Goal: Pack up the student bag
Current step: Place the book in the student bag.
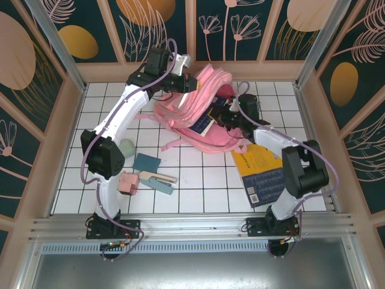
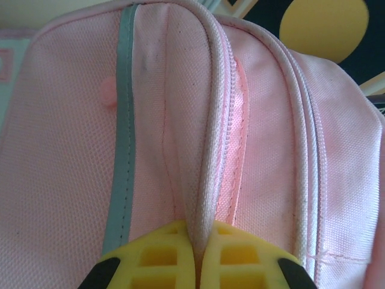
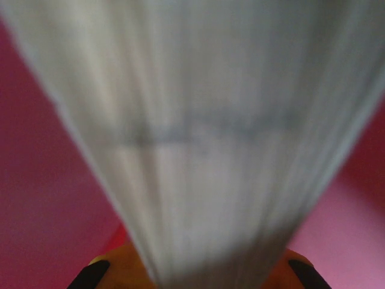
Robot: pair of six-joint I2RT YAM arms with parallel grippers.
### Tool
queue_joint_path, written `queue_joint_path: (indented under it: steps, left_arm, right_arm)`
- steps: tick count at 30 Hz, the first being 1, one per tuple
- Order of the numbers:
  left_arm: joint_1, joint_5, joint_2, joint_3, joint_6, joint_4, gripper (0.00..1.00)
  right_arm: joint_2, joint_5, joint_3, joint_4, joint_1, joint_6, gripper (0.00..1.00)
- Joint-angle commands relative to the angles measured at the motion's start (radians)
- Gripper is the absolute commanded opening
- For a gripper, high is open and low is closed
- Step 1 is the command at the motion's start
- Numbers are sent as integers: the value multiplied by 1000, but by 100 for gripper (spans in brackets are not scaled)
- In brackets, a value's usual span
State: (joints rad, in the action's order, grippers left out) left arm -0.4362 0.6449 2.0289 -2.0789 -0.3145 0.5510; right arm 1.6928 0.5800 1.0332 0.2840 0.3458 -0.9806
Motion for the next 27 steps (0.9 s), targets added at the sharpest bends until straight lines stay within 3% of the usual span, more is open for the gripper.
queue_joint_path:
  steps: [1,6,10,16,22,27]
  left_arm:
    - [4,129,-91,48,-135,-298,0]
    - [4,178,-116,157,-253,-432,0]
    - [4,193,-132,242,-378,-557,0]
    - [15,126,-104,193,-407,-536,0]
    - [107,0,-89,215,-410,-502,0]
    - [161,-33,-88,293,-440,-571,0]
  right_arm:
    - [93,-117,65,177,14,-153,0]
    - [238,-174,150,386,41,-301,0]
    - [350,-231,312,282,70,-291,7]
    - [511,-269,620,-82,102,-152,49]
    - [401,-366,616,-249,119,45,78]
    - [241,-425,526,-346,119,222,79]
